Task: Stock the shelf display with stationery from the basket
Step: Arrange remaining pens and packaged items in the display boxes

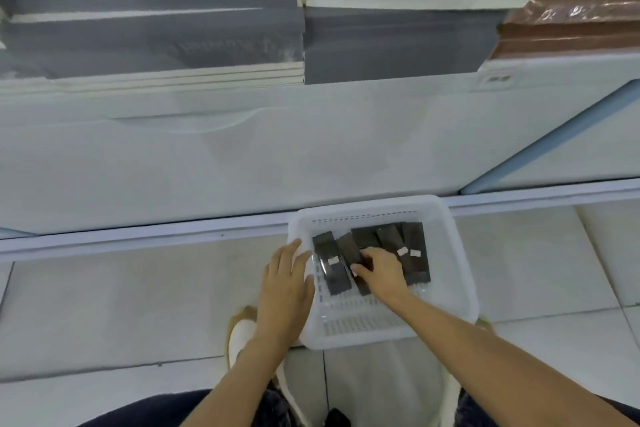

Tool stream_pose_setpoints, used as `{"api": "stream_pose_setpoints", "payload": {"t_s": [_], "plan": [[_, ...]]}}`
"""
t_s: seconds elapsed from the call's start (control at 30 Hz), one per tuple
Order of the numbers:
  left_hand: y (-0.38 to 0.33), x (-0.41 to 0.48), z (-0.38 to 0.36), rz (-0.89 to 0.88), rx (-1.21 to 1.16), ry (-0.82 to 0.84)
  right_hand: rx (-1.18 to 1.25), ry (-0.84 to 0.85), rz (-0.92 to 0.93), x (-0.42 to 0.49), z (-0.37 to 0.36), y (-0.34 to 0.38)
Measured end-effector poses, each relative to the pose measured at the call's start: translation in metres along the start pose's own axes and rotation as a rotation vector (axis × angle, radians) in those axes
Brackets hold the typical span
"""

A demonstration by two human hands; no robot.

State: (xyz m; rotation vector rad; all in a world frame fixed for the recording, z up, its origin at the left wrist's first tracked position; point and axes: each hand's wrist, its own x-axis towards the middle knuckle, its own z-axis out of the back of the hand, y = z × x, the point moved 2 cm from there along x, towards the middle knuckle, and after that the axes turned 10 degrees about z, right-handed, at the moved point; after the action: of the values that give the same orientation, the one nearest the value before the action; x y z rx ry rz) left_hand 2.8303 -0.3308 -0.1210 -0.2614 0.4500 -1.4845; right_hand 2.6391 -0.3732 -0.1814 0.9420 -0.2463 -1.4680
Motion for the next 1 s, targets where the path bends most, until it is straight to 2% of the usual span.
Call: {"api": "stream_pose_setpoints", "payload": {"t_s": [0.07, 0.1, 0.2, 0.27, 0.33, 0.37, 0.43, 0.5, 0.53, 0.6, 0.67, 1.0], "plan": [[-0.006, 0.006, -0.001, -0.013, -0.044, -0.048, 0.128, 0.05, 0.048, 0.003, 0.016, 0.003], [-0.013, 0.009, 0.0, 0.031, -0.131, -0.019, 0.22, 0.064, 0.068, 0.004, 0.026, 0.004], [-0.037, 0.021, -0.008, 0.297, -0.522, 0.228, 0.48, 0.122, 0.14, -0.004, 0.047, 0.011], [-0.054, 0.028, -0.018, 0.446, -0.769, 0.416, 0.563, 0.2, 0.177, -0.012, 0.052, 0.016], [-0.062, 0.033, -0.025, 0.571, -0.883, 0.424, 0.568, 0.242, 0.182, -0.017, 0.051, 0.014], [-0.063, 0.035, -0.028, 0.624, -0.915, 0.388, 0.536, 0.206, 0.174, -0.018, 0.052, 0.011], [-0.059, 0.036, -0.035, 0.695, -0.945, 0.346, 0.392, -0.03, 0.111, -0.018, 0.053, -0.003], [-0.055, 0.036, -0.04, 0.722, -0.954, 0.366, 0.225, -0.314, -0.055, -0.019, 0.055, -0.02], [-0.053, 0.035, -0.042, 0.733, -0.961, 0.375, 0.185, -0.359, -0.148, -0.021, 0.053, -0.026], [-0.05, 0.033, -0.043, 0.752, -0.959, 0.374, 0.075, -0.284, -0.248, -0.022, 0.044, -0.032], [-0.046, 0.031, -0.045, 0.743, -0.908, 0.353, -0.009, -0.245, -0.246, -0.022, 0.033, -0.034], [-0.039, 0.029, -0.052, 0.757, -0.91, 0.413, 0.178, -0.376, -0.212, -0.021, 0.026, -0.036]]}}
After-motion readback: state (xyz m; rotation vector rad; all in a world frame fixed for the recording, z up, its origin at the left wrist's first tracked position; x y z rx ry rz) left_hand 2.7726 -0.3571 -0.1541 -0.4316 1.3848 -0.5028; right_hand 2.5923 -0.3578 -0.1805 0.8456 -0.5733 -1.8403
